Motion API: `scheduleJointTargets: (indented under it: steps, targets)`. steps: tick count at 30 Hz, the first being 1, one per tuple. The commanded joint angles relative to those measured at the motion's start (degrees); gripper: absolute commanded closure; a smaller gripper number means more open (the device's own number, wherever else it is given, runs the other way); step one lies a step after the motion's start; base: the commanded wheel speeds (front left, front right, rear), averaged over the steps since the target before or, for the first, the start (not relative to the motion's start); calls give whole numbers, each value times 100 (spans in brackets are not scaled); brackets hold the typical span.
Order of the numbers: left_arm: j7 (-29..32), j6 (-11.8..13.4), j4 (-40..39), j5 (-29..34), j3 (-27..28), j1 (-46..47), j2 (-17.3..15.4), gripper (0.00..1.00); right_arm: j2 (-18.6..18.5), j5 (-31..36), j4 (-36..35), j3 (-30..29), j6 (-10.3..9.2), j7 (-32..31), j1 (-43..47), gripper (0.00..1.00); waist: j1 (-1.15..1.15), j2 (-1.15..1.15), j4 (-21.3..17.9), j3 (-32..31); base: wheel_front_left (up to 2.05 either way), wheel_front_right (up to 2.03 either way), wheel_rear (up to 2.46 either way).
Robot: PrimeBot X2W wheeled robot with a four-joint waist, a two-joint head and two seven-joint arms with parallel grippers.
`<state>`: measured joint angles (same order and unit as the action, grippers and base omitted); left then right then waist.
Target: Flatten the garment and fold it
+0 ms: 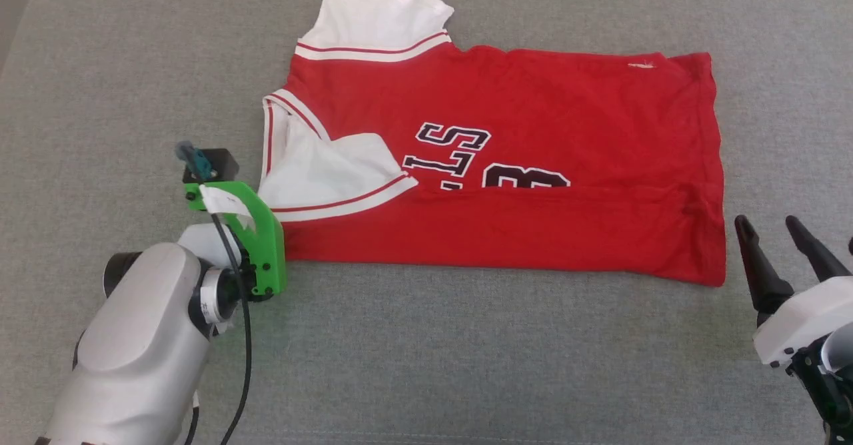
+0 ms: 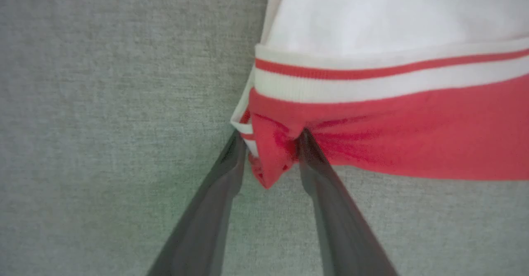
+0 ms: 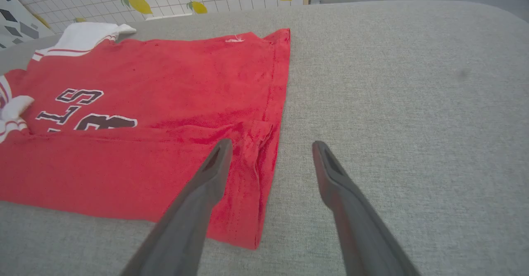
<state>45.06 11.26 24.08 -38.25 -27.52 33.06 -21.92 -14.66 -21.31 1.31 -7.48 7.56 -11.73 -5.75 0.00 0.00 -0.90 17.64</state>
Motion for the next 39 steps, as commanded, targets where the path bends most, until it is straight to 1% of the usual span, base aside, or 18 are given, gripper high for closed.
scheduleJointTargets:
  steps: [1, 4, 6, 11, 14, 16, 20, 24, 27, 29, 30, 31, 32, 39]
  targets:
    - [-22, 51, 201, -69, -96, -383, 86, 100, -63, 21, -29, 45, -8, -119, -48, 0, 0, 0, -2, 3, 0, 0, 0]
    - [-118, 61, 57, -125, -14, -441, 48, 100, -147, 172, -27, 76, -8, -577, 1, 0, 0, 0, 18, -41, 0, 0, 0]
    - [-166, 60, -65, -145, 22, -479, 7, 100, -175, 297, -47, 105, -8, -1037, -6, 0, 0, 0, 17, -82, 0, 0, 0]
    - [-237, 116, -459, -179, 77, -604, -53, 100, -121, 577, -119, 199, -8, -2451, -259, 0, 0, 0, 21, -108, 0, 0, 0]
    - [-241, 152, -686, -159, 62, -625, -66, 100, -133, 741, -122, 331, -8, -3051, -532, 0, 0, 0, 75, -23, 0, 0, 0]
    - [-244, 160, -793, -156, 51, -613, -58, 100, -189, 888, -78, 446, -8, -3334, -697, 0, 0, 0, 121, 51, 0, 0, 0]
    - [-273, 188, -912, -140, 29, -595, -29, 100, -203, 972, 134, 624, -8, -3767, -920, 0, 0, 0, 198, 171, 0, 0, 0]
    - [-308, 201, -963, -134, 16, -598, -19, 100, -361, 1058, 421, 880, -8, -4088, -1004, 0, 0, 0, 238, 263, 0, 0, 0]
    - [-359, 201, -979, -142, 33, -587, -17, 100, -499, 1016, 614, 1095, -8, -4337, -1013, 0, 0, 0, 253, 309, 0, 0, 0]
    - [-408, 195, -983, -143, 43, -588, -20, 100, -553, 876, 698, 1183, -8, -4543, -1002, 0, 0, 0, 253, 316, 0, 0, 0]
    - [-445, 184, -989, -164, 63, -596, -14, 100, -578, 822, 699, 1200, -8, -4607, -1012, 56, 0, 0, 248, 317, 0, 0, 0]
    - [-468, 177, -988, -176, 74, -599, -12, 100, -601, 787, 693, 1201, -8, -4634, -1024, 82, 0, 0, 245, 313, 0, 0, 0]
    - [-511, 164, -987, -183, 90, -596, -13, 100, -624, 733, 683, 1186, -8, -4652, -1040, 100, 0, 0, 241, 298, 0, 0, 0]
    - [-787, 137, -1039, -389, 334, -671, 13, 100, -693, 536, 517, 862, -8, -4267, -1147, 100, 0, 0, 221, -21, 0, 0, 0]
